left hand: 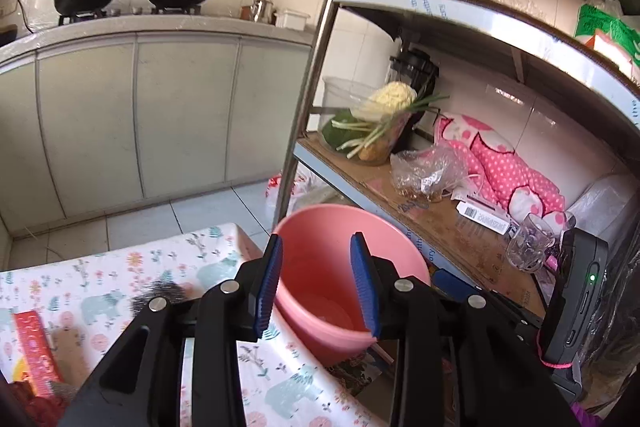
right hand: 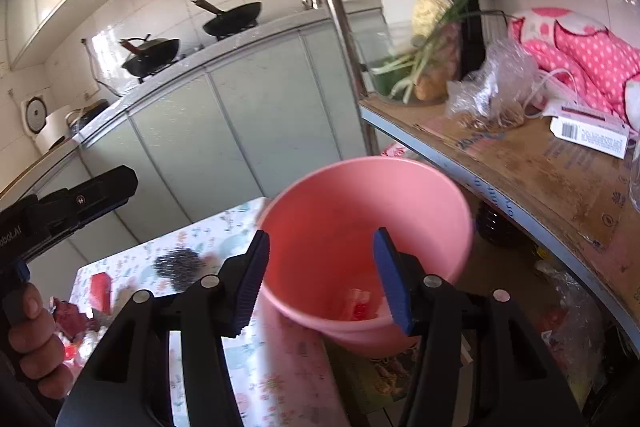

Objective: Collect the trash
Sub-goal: 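Open both grippers to drop the cup and foam into the bucket, then grasp the red snack bag with the left gripper while the right gripper grasps the crumpled maroon-blue wrapper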

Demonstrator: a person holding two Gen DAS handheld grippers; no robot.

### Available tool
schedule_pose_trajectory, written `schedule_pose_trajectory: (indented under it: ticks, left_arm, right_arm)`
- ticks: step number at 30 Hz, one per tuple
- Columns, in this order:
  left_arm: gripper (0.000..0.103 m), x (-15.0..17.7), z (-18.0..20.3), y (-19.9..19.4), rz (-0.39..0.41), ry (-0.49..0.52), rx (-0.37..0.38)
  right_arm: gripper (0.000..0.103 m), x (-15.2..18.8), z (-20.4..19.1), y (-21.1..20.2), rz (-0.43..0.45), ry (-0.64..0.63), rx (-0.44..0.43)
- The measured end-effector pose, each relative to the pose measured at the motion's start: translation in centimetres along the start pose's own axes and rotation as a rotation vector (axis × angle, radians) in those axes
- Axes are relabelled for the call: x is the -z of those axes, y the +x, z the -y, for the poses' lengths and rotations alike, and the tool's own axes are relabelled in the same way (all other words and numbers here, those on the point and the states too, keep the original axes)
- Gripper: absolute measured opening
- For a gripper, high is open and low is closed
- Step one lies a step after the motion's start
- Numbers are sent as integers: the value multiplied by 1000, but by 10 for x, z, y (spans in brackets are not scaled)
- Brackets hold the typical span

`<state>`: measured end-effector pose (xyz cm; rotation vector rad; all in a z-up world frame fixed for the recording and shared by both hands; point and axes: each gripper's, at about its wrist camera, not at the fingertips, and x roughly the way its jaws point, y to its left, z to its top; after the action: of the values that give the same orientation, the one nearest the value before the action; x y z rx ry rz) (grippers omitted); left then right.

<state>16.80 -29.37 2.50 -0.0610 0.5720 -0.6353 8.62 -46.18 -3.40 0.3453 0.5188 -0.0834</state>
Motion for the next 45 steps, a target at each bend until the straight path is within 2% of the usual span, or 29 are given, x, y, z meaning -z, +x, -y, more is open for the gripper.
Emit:
schedule_pose_trajectory:
  ticks: [7, 13, 19, 23, 27, 30, 37, 45]
  left_arm:
    - [43, 6, -34, -83, 82, 25, -98]
    - [44, 30, -83, -152, 117, 10, -235]
    - [45, 66, -135, -209, 115, -58, -369]
    - [44, 95, -166, -234, 82, -135, -422]
    - [44, 121, -182, -245, 39, -181, -431]
    - [44, 138, -188, -247, 13, -214, -398]
    - [44, 146, -187, -221, -39, -240, -336]
    - [45, 161, -193, -199, -96, -266, -334]
  right_arm:
    - [55, 6, -44, -25, 15, -60, -93]
    - [55, 21, -79, -32, -30, -131, -176]
    - [55, 38, -110, -31, -97, -188, -257]
    - [55, 50, -127, -29, -130, -217, -298]
    - [55, 63, -141, -24, -178, -250, -335]
    - [55, 72, -149, -22, -210, -268, -350]
    - [55, 76, -165, -20, -239, -299, -369]
    - [55, 74, -202, -18, -247, -382, -447]
